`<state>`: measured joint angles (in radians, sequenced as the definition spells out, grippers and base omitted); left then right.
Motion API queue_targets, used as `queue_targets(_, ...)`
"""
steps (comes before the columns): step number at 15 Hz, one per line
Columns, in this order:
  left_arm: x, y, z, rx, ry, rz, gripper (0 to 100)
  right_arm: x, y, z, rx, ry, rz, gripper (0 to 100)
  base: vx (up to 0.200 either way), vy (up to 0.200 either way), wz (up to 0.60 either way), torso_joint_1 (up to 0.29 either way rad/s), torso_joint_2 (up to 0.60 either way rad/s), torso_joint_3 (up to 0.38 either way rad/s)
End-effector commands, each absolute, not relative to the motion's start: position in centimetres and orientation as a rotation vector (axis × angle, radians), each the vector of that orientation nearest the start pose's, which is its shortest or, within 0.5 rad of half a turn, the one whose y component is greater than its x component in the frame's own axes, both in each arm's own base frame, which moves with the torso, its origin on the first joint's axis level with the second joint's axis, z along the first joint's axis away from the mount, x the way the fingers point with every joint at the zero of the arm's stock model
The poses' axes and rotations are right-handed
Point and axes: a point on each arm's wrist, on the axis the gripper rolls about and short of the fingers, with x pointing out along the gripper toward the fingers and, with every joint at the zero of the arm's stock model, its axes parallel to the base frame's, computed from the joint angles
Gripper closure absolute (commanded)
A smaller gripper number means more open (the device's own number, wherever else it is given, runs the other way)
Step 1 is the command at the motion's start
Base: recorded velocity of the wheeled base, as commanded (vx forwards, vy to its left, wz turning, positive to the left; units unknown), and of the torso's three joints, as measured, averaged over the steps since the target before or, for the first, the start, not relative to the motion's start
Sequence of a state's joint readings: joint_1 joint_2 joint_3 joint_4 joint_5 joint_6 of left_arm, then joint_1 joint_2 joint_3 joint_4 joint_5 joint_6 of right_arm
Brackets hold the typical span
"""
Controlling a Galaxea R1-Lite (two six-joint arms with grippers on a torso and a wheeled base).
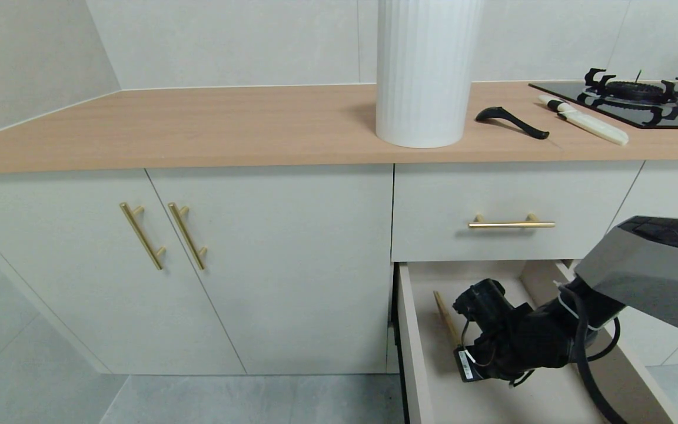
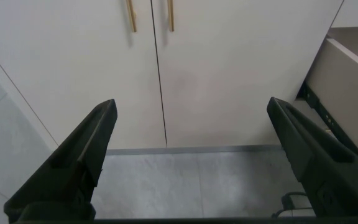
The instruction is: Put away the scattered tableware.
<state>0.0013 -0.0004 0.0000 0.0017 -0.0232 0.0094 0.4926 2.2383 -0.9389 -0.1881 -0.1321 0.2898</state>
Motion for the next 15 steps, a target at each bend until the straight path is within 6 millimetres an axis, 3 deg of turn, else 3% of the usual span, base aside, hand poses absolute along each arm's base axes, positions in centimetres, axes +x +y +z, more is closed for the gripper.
queue_targets(1,-2.3,-0.1,7.5,0.009,0.001,-0.021,0,31.0,16.3,-0.7,-0.086,1.099,0.163,100,0.000,0.000,0.00,0.000,0.00,0.000)
queue_targets(3,-2.3,-0.1,7.5,0.009,0.001,-0.021,0,31.0,16.3,-0.8,-0.086,1.100,0.163,100,0.000,0.000,0.00,0.000,0.00,0.000)
queue_targets(4,-2.3,-0.1,7.5,0.009,0.001,-0.021,0,31.1,16.3,-0.8,-0.086,1.100,0.163,0,0.000,0.000,0.00,0.000,0.00,0.000)
queue_targets(11,-2.3,-0.1,7.5,0.009,0.001,-0.021,0,31.2,16.4,0.0,-0.071,1.078,0.163,0,0.000,0.000,0.00,0.000,0.00,0.000)
queue_targets(15,-2.3,-0.1,7.5,0.009,0.001,-0.021,0,30.5,15.1,5.8,-0.017,0.915,0.102,0,0.000,0.000,0.00,0.000,0.00,0.000)
